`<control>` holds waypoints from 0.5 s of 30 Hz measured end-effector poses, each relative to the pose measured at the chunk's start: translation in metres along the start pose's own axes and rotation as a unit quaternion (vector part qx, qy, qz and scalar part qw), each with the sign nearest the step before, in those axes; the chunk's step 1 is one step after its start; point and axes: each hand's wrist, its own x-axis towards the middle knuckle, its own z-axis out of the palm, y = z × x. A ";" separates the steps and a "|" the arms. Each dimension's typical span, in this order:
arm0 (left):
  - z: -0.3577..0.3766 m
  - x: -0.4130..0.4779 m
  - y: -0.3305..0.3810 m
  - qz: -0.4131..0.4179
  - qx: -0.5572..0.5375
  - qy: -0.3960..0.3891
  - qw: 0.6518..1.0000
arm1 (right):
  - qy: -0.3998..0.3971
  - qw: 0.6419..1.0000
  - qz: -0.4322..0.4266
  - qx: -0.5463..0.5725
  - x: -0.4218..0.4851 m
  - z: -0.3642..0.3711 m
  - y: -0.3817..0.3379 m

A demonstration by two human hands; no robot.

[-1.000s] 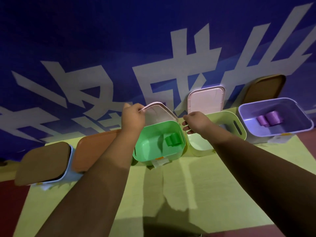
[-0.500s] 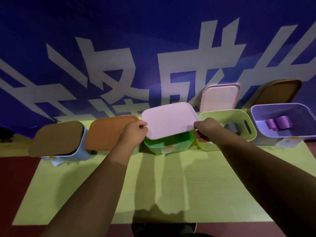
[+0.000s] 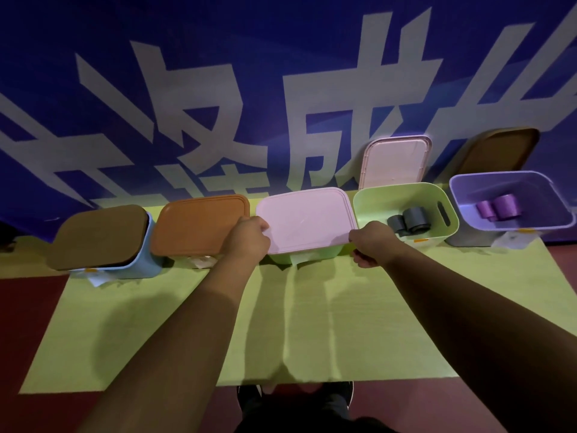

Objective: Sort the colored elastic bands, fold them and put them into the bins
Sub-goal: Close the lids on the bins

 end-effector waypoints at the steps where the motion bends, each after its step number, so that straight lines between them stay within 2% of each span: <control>1: 0.001 -0.002 0.003 0.011 -0.002 -0.006 1.000 | 0.003 1.000 -0.004 -0.007 -0.001 -0.002 0.001; 4: 0.006 -0.008 0.016 0.076 -0.008 -0.026 0.997 | 0.023 0.997 -0.040 -0.055 0.002 -0.007 0.001; 7: 0.013 -0.015 0.028 0.148 0.016 -0.063 0.987 | 0.059 0.979 -0.120 -0.151 0.005 -0.014 -0.004; 11: 0.022 -0.023 0.034 0.156 0.114 -0.077 0.978 | 0.036 0.957 -0.218 -0.188 -0.005 -0.013 -0.007; 15: 0.023 -0.028 0.033 0.166 0.157 -0.063 0.972 | 0.023 0.953 -0.234 -0.190 -0.007 -0.007 0.001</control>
